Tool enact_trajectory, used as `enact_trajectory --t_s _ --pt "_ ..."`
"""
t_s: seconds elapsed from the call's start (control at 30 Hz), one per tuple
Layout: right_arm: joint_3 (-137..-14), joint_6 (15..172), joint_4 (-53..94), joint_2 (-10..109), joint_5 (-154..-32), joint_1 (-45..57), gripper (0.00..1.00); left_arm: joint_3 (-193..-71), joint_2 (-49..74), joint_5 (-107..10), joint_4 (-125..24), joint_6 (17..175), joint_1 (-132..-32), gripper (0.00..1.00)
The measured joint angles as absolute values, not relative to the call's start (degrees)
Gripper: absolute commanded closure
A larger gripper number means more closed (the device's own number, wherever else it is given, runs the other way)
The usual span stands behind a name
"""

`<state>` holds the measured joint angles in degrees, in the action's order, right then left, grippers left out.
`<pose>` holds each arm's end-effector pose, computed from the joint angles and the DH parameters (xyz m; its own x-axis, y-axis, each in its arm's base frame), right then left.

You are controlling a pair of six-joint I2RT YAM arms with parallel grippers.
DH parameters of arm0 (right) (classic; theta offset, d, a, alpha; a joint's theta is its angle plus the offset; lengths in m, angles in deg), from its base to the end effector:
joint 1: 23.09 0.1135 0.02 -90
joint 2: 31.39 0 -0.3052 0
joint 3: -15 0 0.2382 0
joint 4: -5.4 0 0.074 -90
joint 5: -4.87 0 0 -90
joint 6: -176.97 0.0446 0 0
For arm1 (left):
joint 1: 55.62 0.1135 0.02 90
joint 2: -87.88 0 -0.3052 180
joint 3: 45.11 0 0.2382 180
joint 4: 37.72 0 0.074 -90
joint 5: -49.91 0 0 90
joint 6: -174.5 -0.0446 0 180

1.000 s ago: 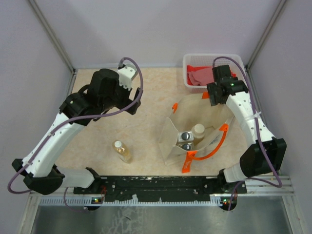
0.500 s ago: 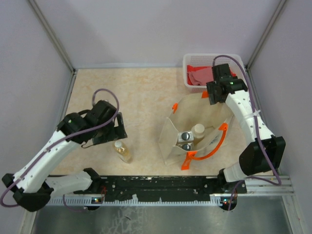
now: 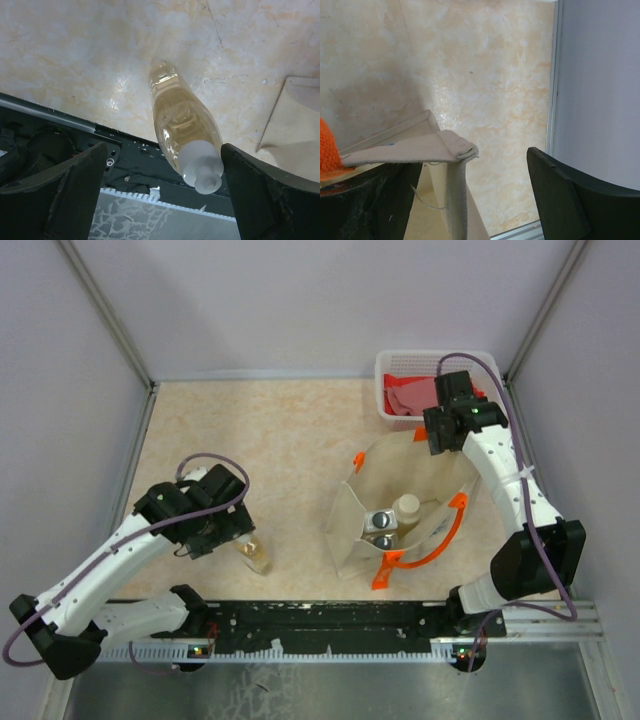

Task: Place the personal care products into the canvas bag

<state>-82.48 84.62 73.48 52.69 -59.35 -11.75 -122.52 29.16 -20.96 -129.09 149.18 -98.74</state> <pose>0.2845 0.0373 0.3791 -0.8022 -0.1985 -0.5631 0.0366 0.9250 -0.3783 0.0989 -0.0725 0.3398 -0.8174 -0.4046 -0.4101 -0.3842 0.9133 -0.1353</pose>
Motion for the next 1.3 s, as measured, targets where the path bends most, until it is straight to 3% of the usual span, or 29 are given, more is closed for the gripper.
enact_trajectory --t_s 0.4,0.7,0.77,0.9,1.03,1.07,1.3 --pt "-83.7 84.7 73.6 52.7 -59.0 -11.8 0.14 -122.5 17.1 -21.2 -124.2 147.9 -98.2 0.01" --pt "-84.1 84.1 73.6 52.7 -58.9 -11.8 0.14 -118.2 21.0 -25.4 -121.1 148.2 -98.1 0.18" --pt "-84.1 84.1 73.6 52.7 -58.9 -11.8 0.14 -117.3 21.0 -26.8 -120.1 148.2 -98.1 0.27" --pt "-84.1 84.0 73.5 52.7 -58.9 -11.8 0.14 -116.1 22.0 -28.8 -118.8 148.1 -98.1 0.54" --pt "-84.1 84.0 73.5 52.7 -58.9 -11.8 0.14 -115.2 23.1 -29.7 -117.8 147.9 -98.0 0.93" --pt "-84.1 83.9 73.5 52.7 -58.9 -11.8 0.14 -115.0 23.4 -29.8 -117.6 147.9 -98.0 0.99" --pt "-84.1 83.9 73.6 52.6 -58.9 -11.8 0.14 -114.4 24.6 -30.3 -114.9 142.6 -97.9 1.00"
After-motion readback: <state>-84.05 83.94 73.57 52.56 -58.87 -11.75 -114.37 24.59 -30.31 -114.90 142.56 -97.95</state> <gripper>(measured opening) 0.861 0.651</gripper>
